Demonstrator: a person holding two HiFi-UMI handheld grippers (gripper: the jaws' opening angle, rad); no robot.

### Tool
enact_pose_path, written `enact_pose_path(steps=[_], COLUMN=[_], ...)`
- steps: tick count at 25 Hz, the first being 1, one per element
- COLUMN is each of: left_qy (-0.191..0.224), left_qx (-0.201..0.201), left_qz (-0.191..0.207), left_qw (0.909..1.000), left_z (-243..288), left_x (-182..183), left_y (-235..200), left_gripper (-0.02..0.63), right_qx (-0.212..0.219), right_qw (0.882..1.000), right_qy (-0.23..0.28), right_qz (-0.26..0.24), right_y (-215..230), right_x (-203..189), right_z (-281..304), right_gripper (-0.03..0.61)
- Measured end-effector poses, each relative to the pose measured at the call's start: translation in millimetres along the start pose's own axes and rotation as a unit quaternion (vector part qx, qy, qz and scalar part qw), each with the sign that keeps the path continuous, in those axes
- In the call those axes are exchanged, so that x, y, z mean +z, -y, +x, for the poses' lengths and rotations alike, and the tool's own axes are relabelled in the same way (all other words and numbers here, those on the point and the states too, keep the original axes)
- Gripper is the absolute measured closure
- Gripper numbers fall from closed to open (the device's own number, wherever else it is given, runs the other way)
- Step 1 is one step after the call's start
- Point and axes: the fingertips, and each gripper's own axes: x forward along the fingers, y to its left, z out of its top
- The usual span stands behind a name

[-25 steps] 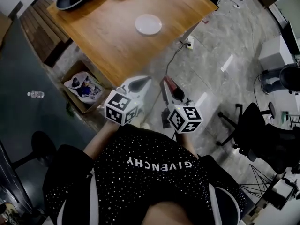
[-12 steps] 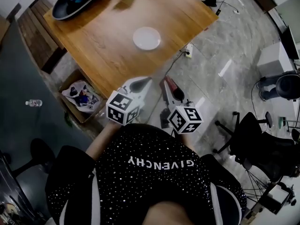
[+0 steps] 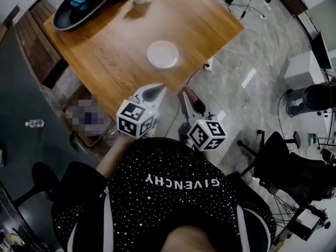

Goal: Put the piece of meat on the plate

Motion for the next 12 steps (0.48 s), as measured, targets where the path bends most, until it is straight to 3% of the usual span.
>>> enact_pose_path(steps=[7,12], left_qy=[0.005,0.0], left_qx=[-0.007,-0.017], left_qz=[0.006,0.015], left_qw=[0.9999,0.9997], left_z=[17,16], left_x=[17,18], left_y=[-19,-14], left_gripper=[0.606,0.606], right_qx=[0.005,-0.005], right_qw=[1.0,1.0], right_qy=[0.011,0.007], right_qz=[-0.005,0.01], right_y=[3,6], right_x=[17,7], right_z=[29,25], right_gripper=[0.482,0.482])
